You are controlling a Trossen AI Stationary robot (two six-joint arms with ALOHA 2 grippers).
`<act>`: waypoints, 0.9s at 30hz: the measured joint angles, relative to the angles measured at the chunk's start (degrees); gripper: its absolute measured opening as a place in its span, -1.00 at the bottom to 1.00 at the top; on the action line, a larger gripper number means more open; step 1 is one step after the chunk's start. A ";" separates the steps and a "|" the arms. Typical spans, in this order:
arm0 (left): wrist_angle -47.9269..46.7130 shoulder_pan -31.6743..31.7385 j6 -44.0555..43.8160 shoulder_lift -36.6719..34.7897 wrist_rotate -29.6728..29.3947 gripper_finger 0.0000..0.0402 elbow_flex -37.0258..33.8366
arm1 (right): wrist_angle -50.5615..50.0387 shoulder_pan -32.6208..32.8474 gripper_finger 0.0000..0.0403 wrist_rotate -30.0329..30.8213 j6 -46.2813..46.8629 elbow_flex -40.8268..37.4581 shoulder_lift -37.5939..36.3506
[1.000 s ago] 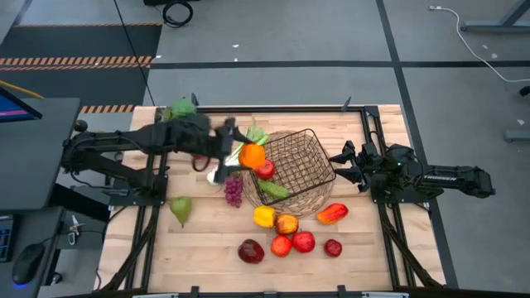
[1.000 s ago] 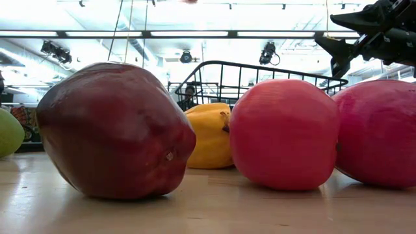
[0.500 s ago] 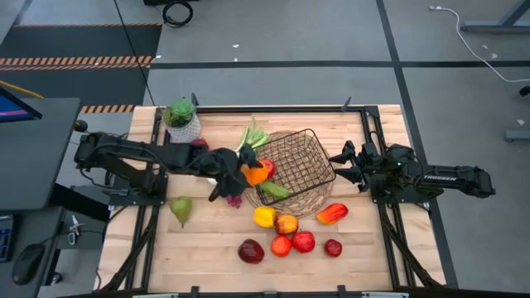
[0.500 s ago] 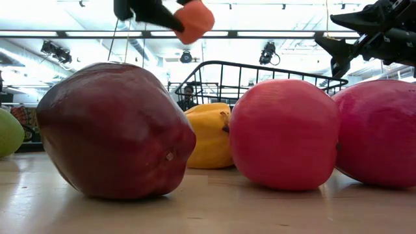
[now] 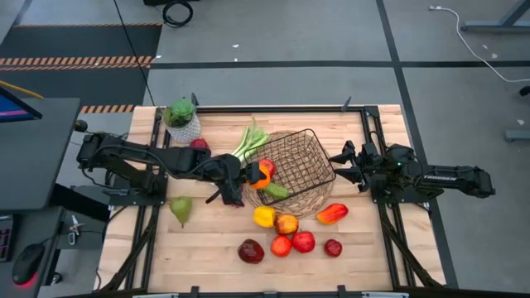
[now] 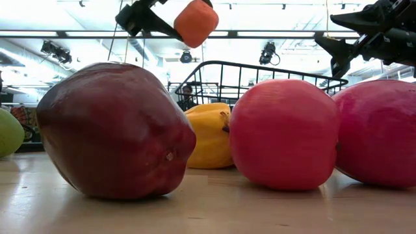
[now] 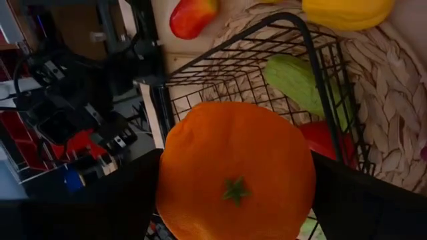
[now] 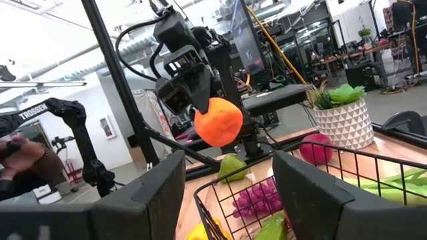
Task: Build produce basket
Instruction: Put the orange into the black wire basket
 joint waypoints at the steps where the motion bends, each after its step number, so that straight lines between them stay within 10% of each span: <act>1: -0.01 0.01 -0.12 0.00 0.00 0.68 0.00 | 0.00 -0.02 0.15 0.00 0.00 0.00 0.02; 5: 0.06 0.03 -4.55 -0.02 -0.07 0.68 0.00 | 0.02 -0.02 0.15 0.01 0.00 0.02 0.02; 14: 18.73 3.85 -46.91 3.75 -3.73 0.68 0.65 | 0.00 -0.02 0.15 0.04 0.00 0.02 0.02; 27: -6.90 10.64 -60.92 29.06 0.95 0.68 27.17 | 0.32 -0.02 0.15 0.13 0.00 0.01 0.00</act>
